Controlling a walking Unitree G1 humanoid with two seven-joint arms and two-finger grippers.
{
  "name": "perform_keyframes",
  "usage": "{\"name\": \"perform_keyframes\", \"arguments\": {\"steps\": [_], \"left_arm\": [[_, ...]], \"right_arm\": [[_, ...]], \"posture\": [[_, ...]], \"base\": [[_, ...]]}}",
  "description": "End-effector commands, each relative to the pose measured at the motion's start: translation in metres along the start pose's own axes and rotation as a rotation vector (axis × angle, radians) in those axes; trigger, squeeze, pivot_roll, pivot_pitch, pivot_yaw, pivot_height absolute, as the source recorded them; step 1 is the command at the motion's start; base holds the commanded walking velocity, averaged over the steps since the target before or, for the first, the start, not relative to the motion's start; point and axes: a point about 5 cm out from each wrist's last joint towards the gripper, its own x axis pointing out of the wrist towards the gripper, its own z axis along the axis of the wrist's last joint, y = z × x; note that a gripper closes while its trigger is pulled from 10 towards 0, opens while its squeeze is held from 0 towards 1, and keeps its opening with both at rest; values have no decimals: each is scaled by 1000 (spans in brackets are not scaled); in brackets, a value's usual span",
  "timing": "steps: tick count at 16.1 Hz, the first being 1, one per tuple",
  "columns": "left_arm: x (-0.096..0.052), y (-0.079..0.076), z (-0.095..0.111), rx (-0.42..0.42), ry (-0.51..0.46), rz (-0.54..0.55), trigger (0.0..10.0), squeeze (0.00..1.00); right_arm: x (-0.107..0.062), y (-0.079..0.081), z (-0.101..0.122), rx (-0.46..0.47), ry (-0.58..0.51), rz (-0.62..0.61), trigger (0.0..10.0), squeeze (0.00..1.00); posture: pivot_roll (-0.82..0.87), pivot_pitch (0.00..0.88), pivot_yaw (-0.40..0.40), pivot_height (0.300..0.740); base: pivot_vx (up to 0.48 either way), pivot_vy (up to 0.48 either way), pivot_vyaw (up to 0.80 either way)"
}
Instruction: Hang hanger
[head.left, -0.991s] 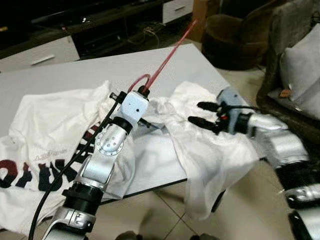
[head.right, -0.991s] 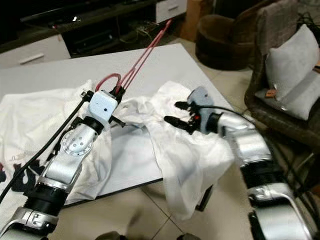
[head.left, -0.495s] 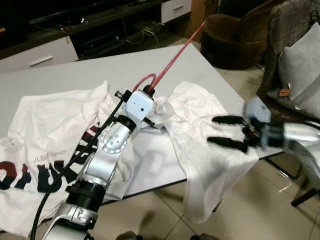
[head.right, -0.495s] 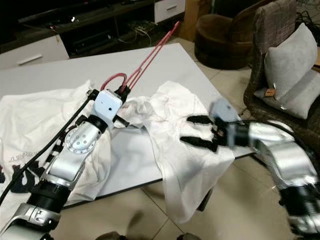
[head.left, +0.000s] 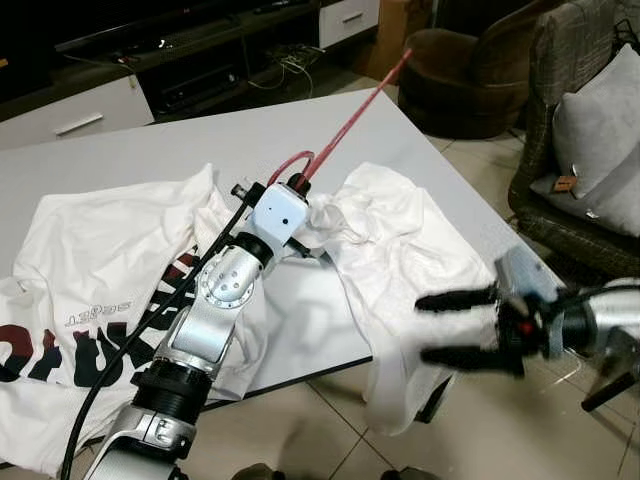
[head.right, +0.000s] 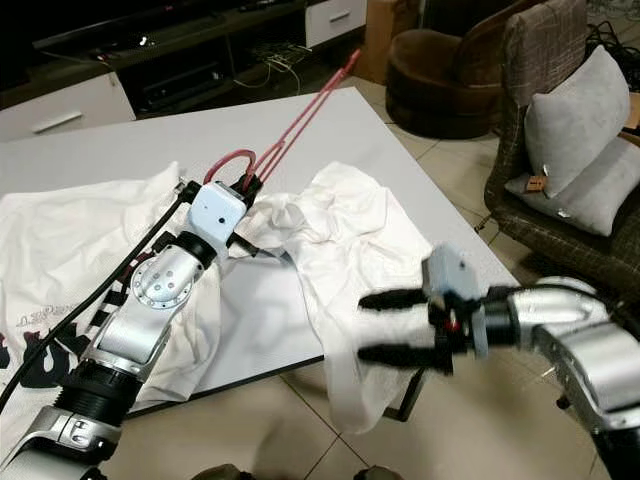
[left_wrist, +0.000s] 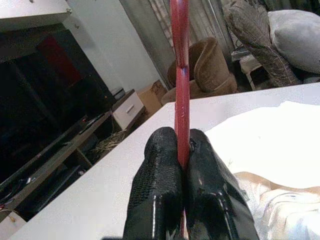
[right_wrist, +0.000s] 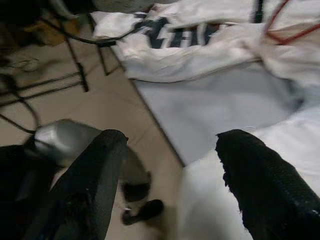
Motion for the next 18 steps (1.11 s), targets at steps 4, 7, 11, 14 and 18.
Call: {"name": "perform_keyframes", "arguments": {"steps": [4, 7, 11, 14, 18], "left_arm": [[0, 2, 0, 18, -3, -15, 10000, 0], [0, 1, 0, 17, -4, -15, 10000, 0], [0, 3, 0, 20, -4, -10, 10000, 0], [0, 4, 1, 22, -5, -7, 10000, 0], [0, 5, 0, 22, -4, -2, 10000, 0]], "right_arm": [[10, 20, -9, 79, 13, 128, 10000, 0], [10, 9, -41, 171, 95, 40, 10000, 0], [7, -21, -54, 188, 158, -178, 10000, 0], [8, -37, -52, 186, 152, -276, 10000, 0], [10, -47, -33, 159, 66, -271, 10000, 0]], "posture": [[-79, 0, 83, 736], [-74, 0, 82, 736], [-68, 0, 81, 736], [-64, 0, 79, 736], [-59, 0, 75, 736]], "base": [[0, 0, 0], [0, 0, 0], [0, 0, 0], [0, 0, 0], [0, 0, 0]]}}
